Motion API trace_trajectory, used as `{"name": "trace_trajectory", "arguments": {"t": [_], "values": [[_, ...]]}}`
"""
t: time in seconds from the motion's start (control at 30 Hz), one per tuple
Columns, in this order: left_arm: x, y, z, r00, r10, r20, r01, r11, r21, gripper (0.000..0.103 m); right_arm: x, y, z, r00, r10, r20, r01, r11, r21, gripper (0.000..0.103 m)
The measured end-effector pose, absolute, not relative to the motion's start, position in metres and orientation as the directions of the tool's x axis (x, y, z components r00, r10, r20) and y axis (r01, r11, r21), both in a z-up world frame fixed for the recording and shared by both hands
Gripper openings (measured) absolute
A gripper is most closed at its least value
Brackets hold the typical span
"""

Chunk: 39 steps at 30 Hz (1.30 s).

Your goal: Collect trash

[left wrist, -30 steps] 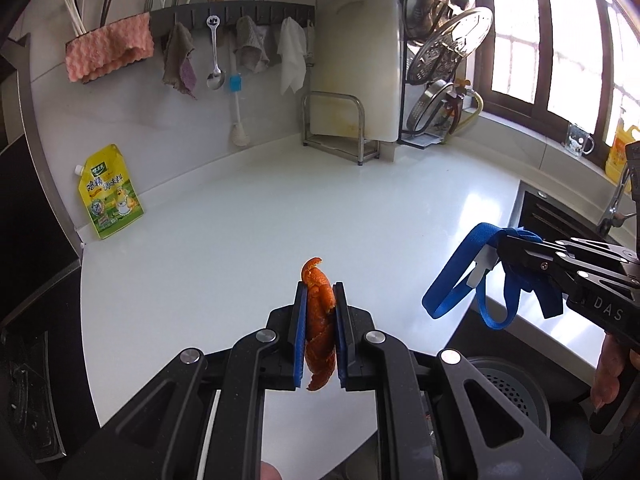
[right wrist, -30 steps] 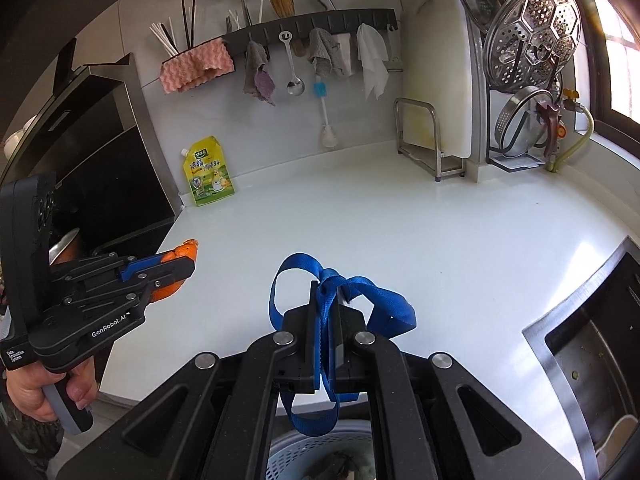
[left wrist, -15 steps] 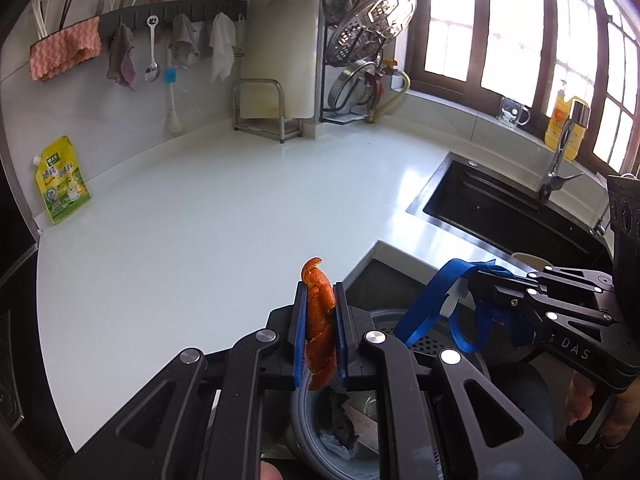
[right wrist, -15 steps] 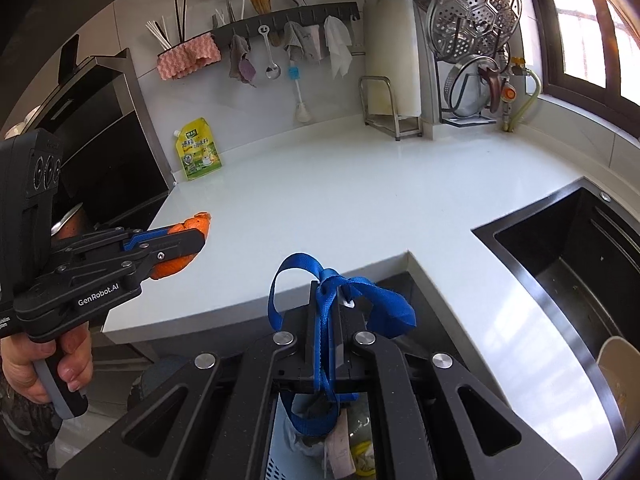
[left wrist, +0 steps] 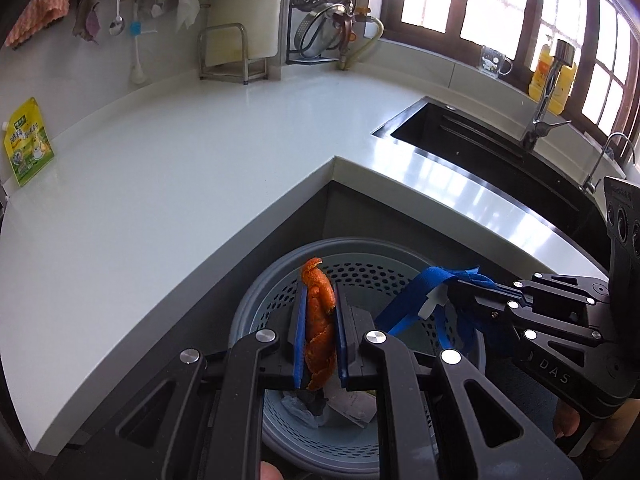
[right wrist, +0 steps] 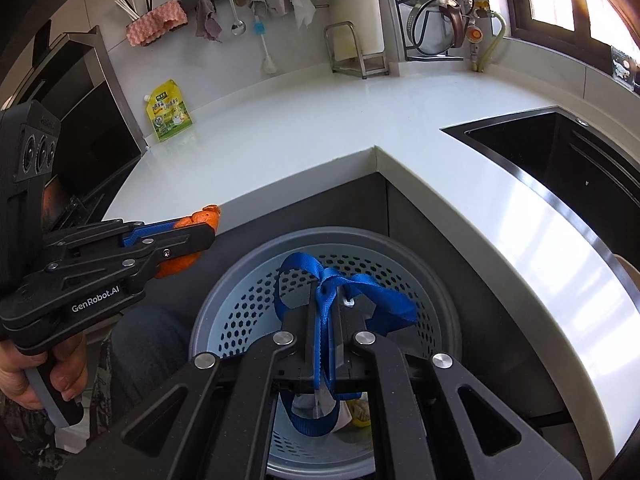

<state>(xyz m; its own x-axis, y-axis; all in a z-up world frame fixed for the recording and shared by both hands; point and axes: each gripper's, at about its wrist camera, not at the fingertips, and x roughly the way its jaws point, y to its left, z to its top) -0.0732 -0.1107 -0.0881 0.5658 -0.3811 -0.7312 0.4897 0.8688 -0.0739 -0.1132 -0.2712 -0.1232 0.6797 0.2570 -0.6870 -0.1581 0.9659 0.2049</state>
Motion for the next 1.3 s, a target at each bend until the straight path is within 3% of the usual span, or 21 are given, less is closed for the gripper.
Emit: {"name": "trace_trajectory", "arguments": {"t": [0.3,0.43,0.5,0.53,0.57,0.63,0.93,1.07,1.3], "values": [[-0.067,-0.119,-0.124,0.51,-0.351,-0.785,0.499,0.864,-0.062,0.014,-0.108,-0.274,-0.147,0.633,0.214,-0.744,-0.133,0.977,0.169,0.003],[-0.062,-0.121,-0.132,0.501,-0.33,-0.8,0.497,0.867,-0.046,0.019,-0.104,-0.273,-0.156,0.612,0.191,-0.768,-0.126,0.982,0.143,0.005],[-0.061,-0.12,-0.133,0.496,-0.325,-0.805,0.493,0.869,-0.047,0.038,-0.104,-0.273,-0.157,0.607,0.183,-0.773,-0.123,0.983,0.136,0.033],[-0.061,-0.118,-0.132,0.498,-0.334,-0.801,0.493,0.868,-0.055,0.068,-0.104,-0.273,-0.157,0.609,0.179,-0.773,-0.125,0.984,0.129,0.06],[-0.062,-0.116,-0.13,0.518,-0.334,-0.788,0.485,0.873,-0.051,0.083,-0.105,-0.272,-0.156,0.614,0.167,-0.771,-0.129,0.986,0.11,0.063],[-0.063,-0.113,-0.126,0.551,-0.307,-0.776,0.465,0.885,-0.02,0.086,-0.106,-0.268,-0.155,0.619,0.126,-0.775,-0.131,0.99,0.056,0.063],[-0.073,-0.1,-0.098,0.629,-0.275,-0.727,0.432,0.901,0.033,0.091,-0.114,-0.276,-0.146,0.646,0.118,-0.754,-0.101,0.992,0.069,0.069],[-0.08,-0.095,-0.084,0.649,-0.278,-0.708,0.423,0.906,0.032,0.096,-0.121,-0.279,-0.14,0.662,0.132,-0.738,-0.095,0.991,0.092,0.077],[-0.096,-0.089,-0.063,0.683,-0.273,-0.678,0.401,0.915,0.035,0.096,-0.137,-0.278,-0.13,0.701,0.14,-0.699,-0.088,0.99,0.11,0.092]]}}
